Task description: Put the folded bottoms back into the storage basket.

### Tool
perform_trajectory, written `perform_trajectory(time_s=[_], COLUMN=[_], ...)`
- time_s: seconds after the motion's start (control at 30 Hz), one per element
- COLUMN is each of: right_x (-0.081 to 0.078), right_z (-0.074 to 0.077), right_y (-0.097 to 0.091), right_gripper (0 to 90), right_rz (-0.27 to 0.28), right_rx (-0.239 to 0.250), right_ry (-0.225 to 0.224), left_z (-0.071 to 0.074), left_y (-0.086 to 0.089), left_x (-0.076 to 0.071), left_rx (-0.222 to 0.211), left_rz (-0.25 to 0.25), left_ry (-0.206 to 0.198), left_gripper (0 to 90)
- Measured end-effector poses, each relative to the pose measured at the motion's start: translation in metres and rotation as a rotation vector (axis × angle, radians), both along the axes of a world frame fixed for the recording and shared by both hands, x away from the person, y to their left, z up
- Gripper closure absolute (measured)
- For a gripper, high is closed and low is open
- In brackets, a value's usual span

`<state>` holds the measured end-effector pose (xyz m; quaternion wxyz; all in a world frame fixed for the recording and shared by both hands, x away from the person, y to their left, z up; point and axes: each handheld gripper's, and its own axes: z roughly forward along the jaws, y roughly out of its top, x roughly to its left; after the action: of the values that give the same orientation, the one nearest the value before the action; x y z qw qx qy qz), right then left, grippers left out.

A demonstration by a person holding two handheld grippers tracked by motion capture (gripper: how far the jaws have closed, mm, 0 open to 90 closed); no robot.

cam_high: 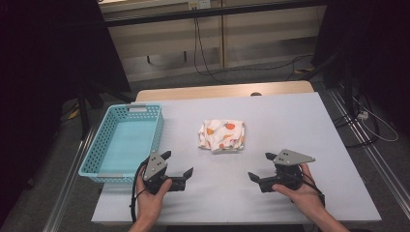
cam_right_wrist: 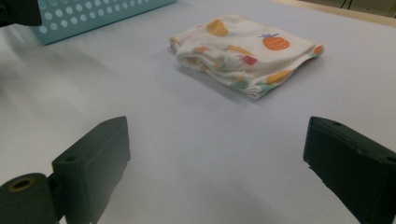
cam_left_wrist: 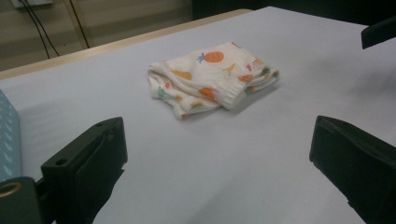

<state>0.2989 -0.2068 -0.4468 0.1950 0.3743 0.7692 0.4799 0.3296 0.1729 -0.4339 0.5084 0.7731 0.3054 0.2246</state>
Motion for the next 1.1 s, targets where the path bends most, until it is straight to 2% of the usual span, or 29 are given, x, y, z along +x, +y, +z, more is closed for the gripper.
perform_trajectory(time_s=[0.13, 0.2, 0.3, 0.43, 0.47, 0.53, 0.73, 0.77, 0.87, 1.1], right_x=[0.005, 0.011, 0.016, 0.030, 0.030, 0.036, 0.052, 0.057, 0.061, 0.078], right_z=[0.003, 0.008, 0.010, 0.014, 0.014, 0.015, 0.022, 0.023, 0.024, 0.022], right_y=[0.004, 0.007, 0.009, 0.020, 0.020, 0.026, 0.040, 0.044, 0.048, 0.064], right_gripper=[7.5, 7.4, 7.5, 6.2, 6.2, 6.6, 5.2, 6.4, 8.3, 13.6], right_rz=[0.017, 0.038, 0.051, 0.085, 0.085, 0.102, 0.133, 0.142, 0.165, 0.172], right_rx=[-0.021, -0.047, -0.048, -0.070, -0.070, -0.078, -0.097, -0.112, -0.101, -0.137], right_ry=[0.007, 0.039, 0.040, 0.054, 0.054, 0.066, 0.071, 0.091, 0.100, 0.108], left_z=[0.000, 0.000, -0.001, -0.001, -0.002, -0.002, -0.001, -0.001, -0.001, -0.002], left_y=[0.000, -0.001, -0.002, -0.004, -0.005, -0.004, -0.003, -0.004, -0.006, -0.007], left_x=[-0.001, -0.001, -0.001, -0.001, -0.001, 0.000, 0.000, -0.002, -0.002, -0.001], left_rx=[0.005, 0.007, -0.003, 0.018, 0.004, 0.017, -0.001, -0.012, 0.007, 0.018], left_rz=[-0.005, -0.009, -0.010, -0.011, -0.013, -0.016, -0.023, -0.024, -0.037, -0.038], left_ry=[0.002, 0.003, 0.005, 0.001, 0.005, 0.003, 0.016, 0.034, 0.019, 0.018], left_gripper=[4.1, 4.1, 4.1, 4.2, 4.2, 4.1, 4.2, 4.0, 4.0, 4.0])
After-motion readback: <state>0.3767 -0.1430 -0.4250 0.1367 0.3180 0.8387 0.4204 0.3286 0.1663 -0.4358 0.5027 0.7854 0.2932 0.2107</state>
